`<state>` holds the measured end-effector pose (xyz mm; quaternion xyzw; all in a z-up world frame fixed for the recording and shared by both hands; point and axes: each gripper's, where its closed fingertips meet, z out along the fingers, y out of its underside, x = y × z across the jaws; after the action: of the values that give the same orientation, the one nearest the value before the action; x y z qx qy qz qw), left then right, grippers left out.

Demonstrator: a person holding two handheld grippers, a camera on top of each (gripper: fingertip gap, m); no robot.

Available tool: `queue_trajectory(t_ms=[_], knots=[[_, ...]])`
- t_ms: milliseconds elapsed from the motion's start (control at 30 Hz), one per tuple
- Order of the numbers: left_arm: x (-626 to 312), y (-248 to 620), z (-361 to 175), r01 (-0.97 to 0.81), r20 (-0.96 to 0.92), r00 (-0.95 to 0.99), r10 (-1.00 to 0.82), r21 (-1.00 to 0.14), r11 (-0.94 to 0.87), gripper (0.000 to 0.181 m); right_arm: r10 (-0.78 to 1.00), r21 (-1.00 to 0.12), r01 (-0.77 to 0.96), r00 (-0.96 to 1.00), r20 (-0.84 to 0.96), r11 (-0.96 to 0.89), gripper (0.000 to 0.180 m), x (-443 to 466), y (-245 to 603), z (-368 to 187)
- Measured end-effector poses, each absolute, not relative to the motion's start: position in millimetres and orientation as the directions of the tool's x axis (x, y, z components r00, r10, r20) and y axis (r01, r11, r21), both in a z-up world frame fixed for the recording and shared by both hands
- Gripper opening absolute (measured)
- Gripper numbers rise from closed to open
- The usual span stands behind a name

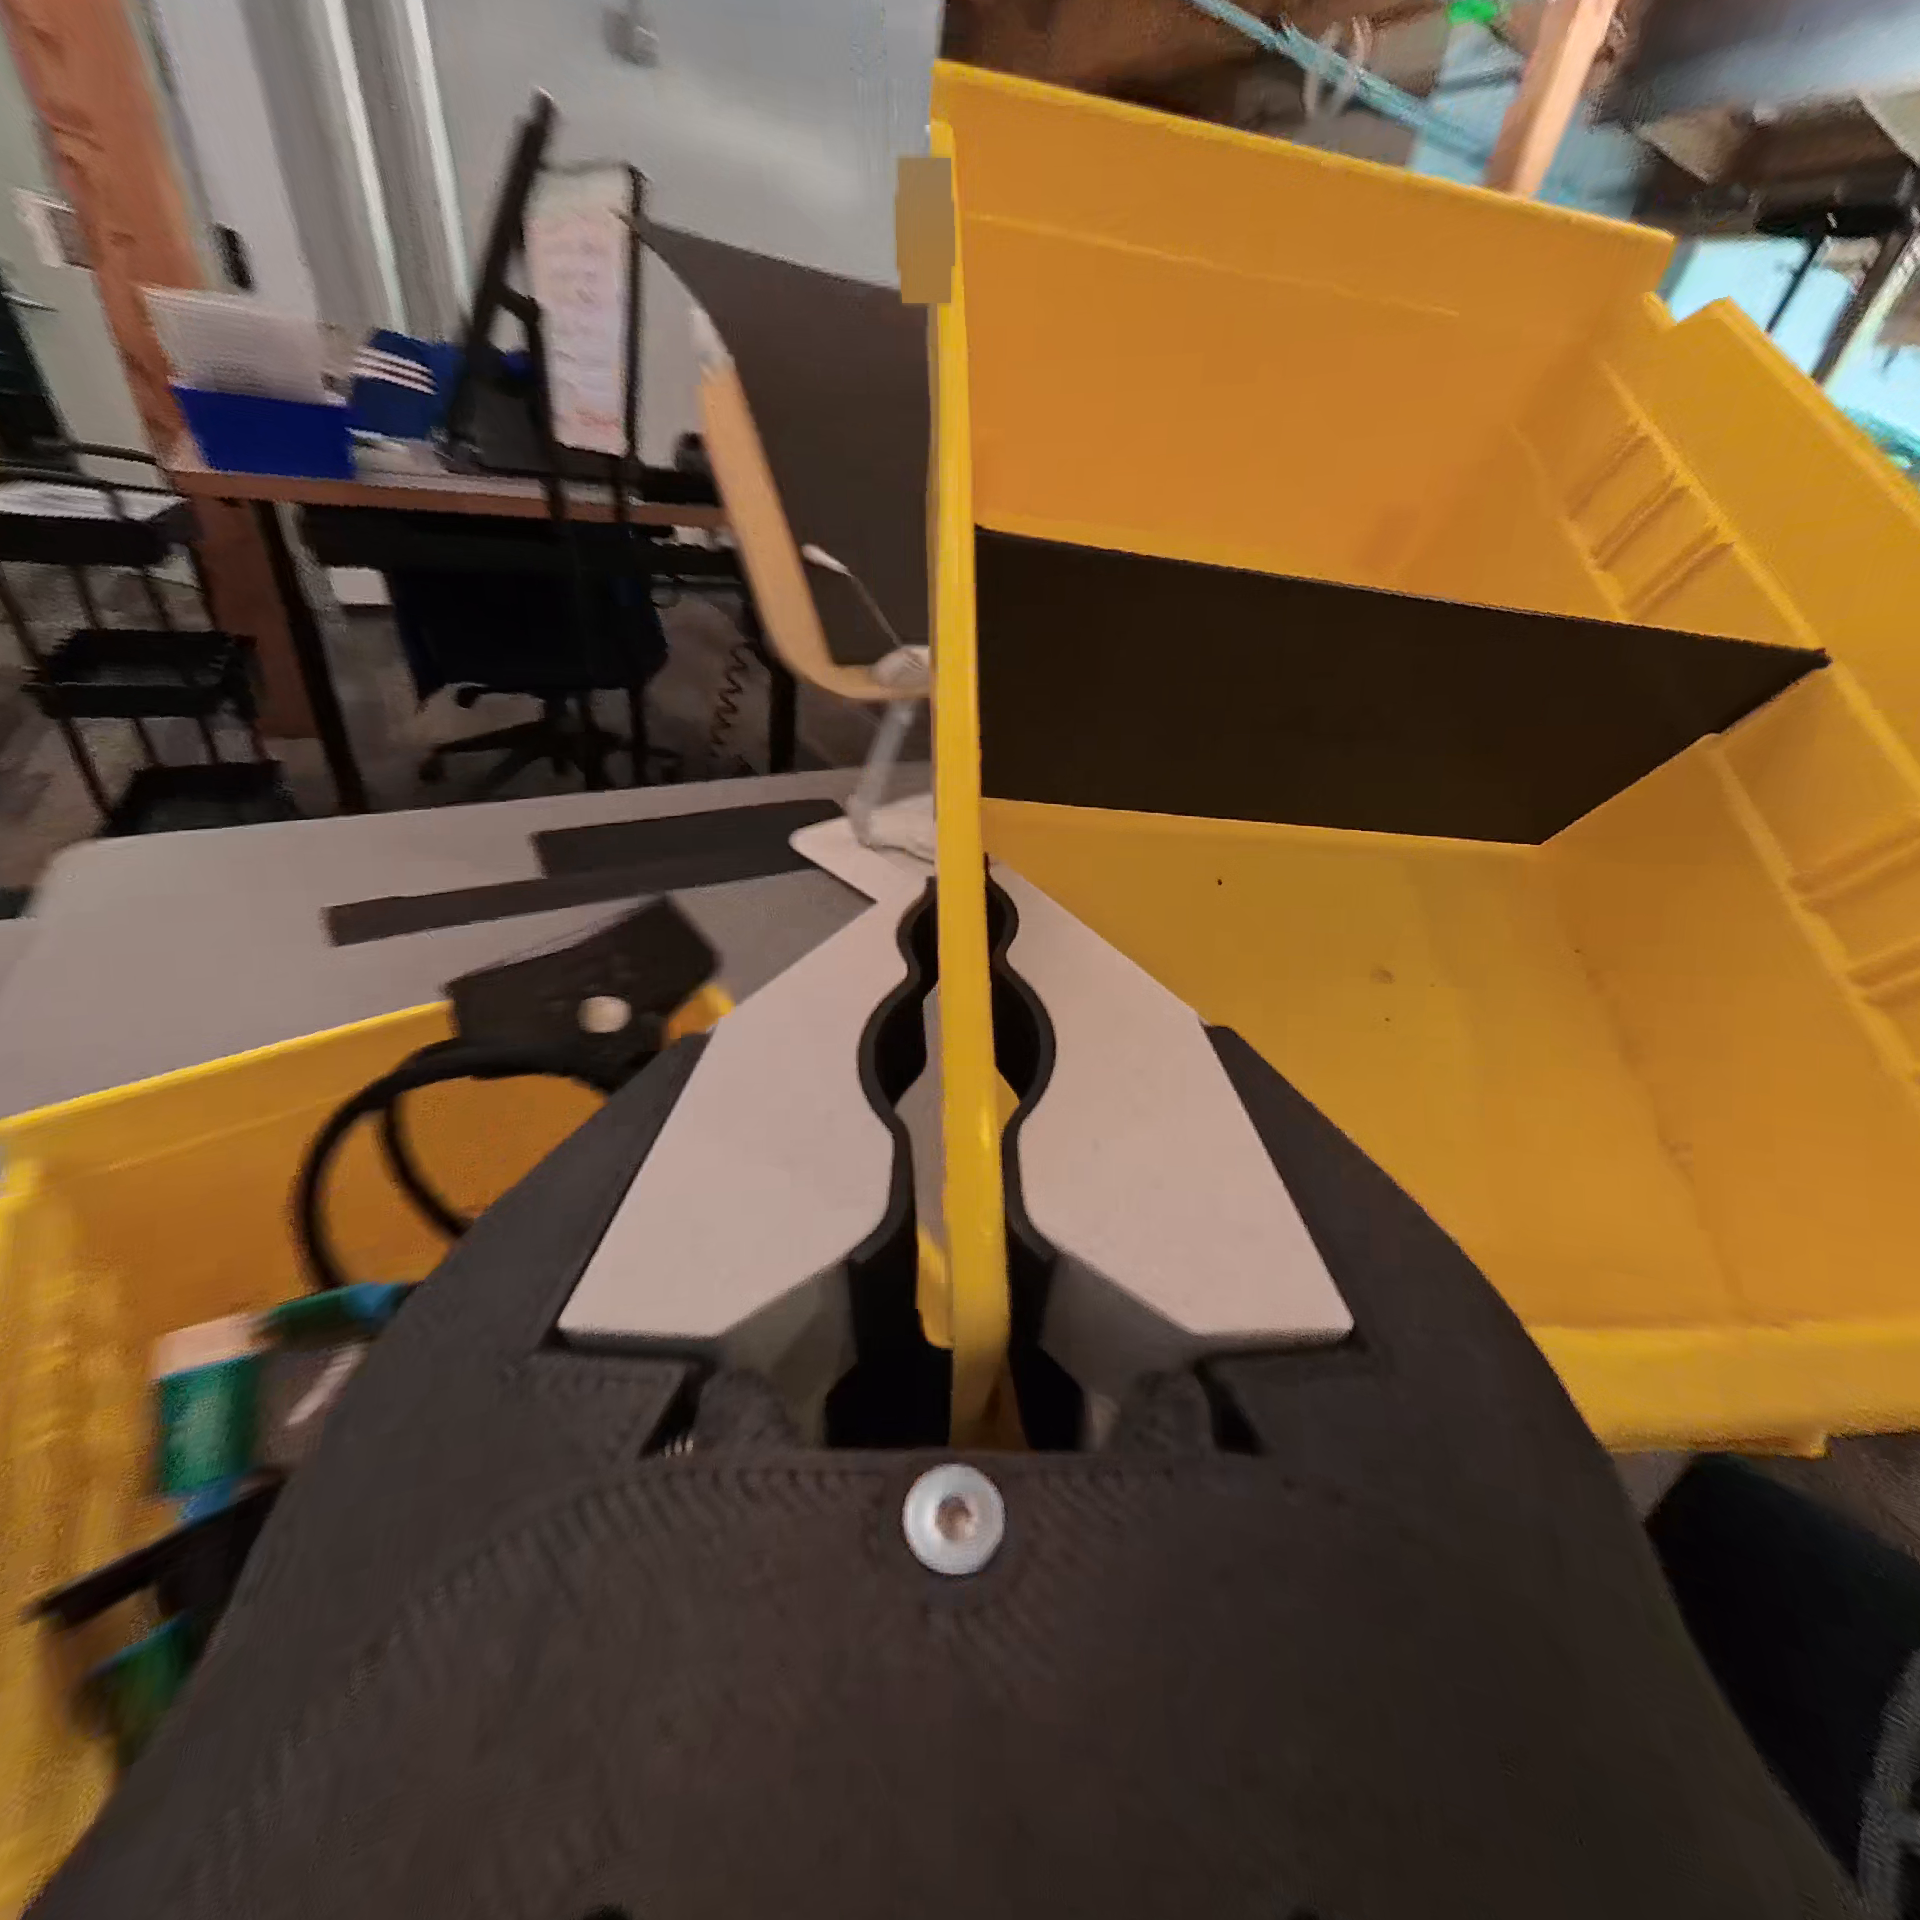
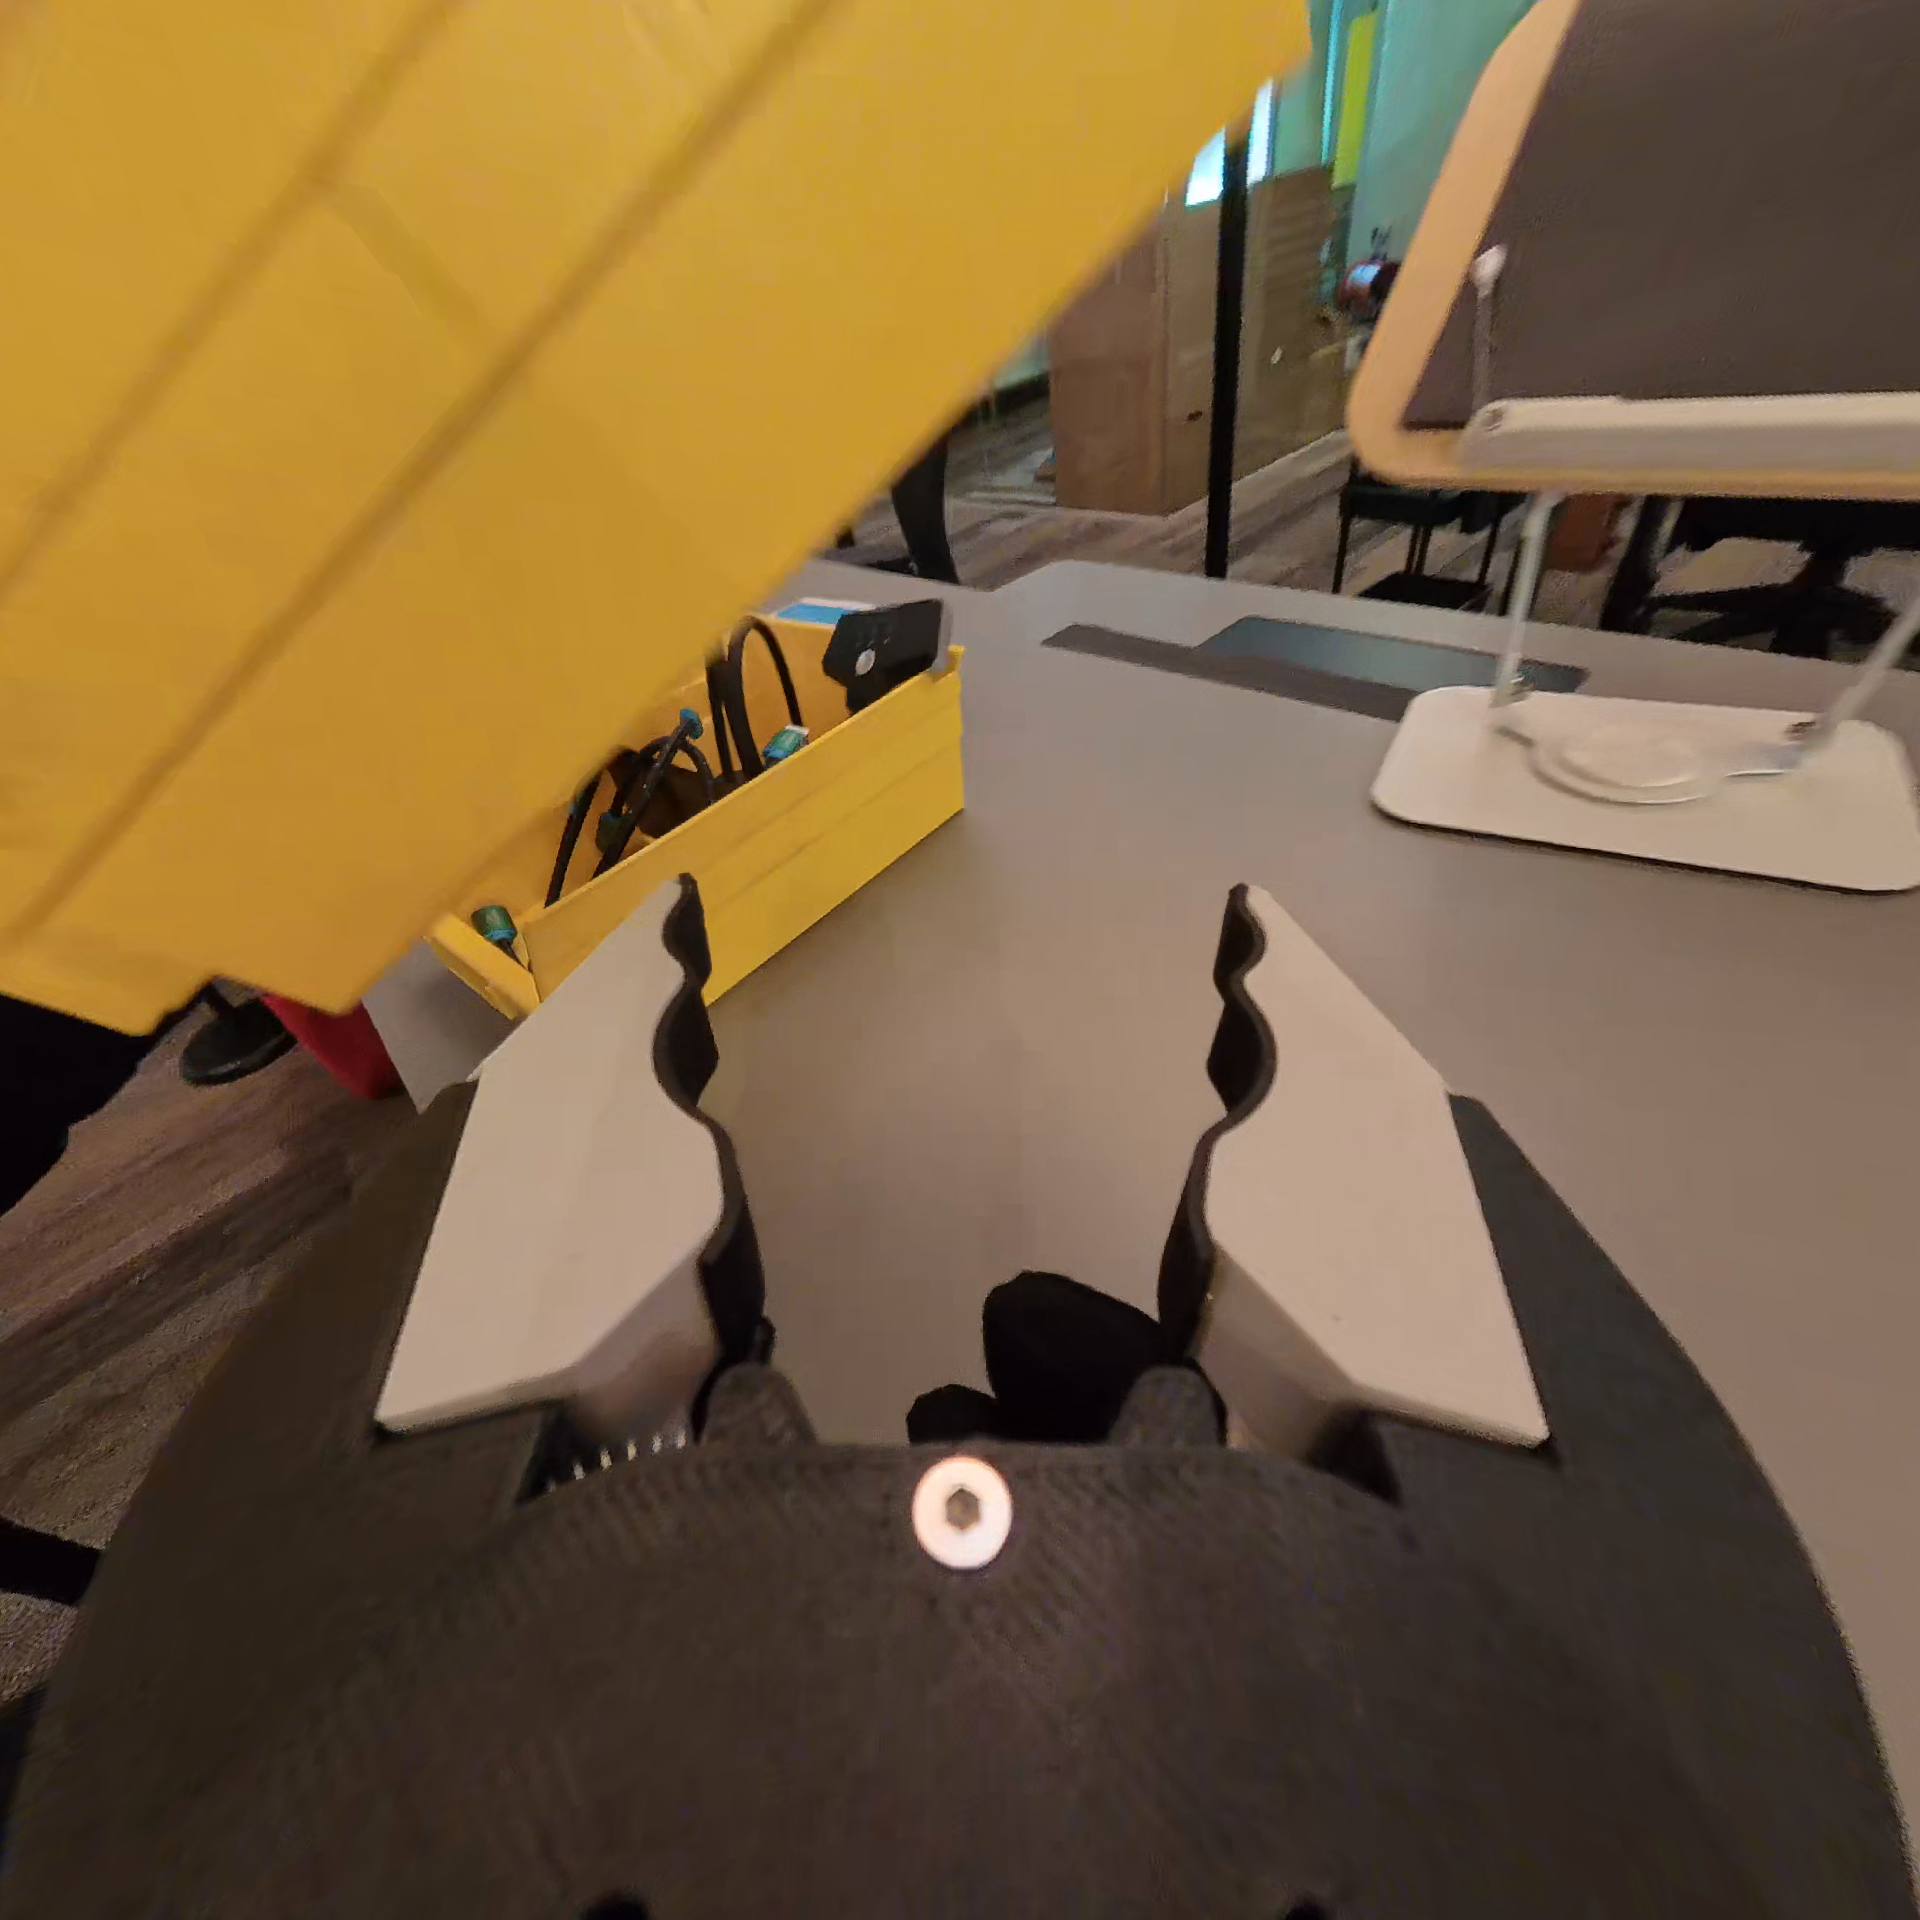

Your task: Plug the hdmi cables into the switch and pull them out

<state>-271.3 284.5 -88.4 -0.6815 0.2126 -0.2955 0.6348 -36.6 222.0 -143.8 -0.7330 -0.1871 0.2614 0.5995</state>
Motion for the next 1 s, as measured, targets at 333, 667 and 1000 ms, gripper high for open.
queue_trajectory(t_ms=[333,667,1000], knots=[[-81,269,-144,-0.045,0.199,0.581,-0.789,-0.961,-0.275,0.002,0.490,-0.956,-0.232,0.821,-0.293,-0.182,0.100,83,161,-137],[30,269,-201,-0.155,0.216,0.526,-0.823,-0.927,-0.342,0.003,0.445,-0.912,-0.379,0.797,-0.408,-0.158,0.109,141,121,-137],[94,256,-252,-0.264,0.184,0.543,-0.820,-0.889,-0.374,0.003,0.312,-0.901,-0.401,0.846,-0.433,-0.163,0.126,179,132,-168]])
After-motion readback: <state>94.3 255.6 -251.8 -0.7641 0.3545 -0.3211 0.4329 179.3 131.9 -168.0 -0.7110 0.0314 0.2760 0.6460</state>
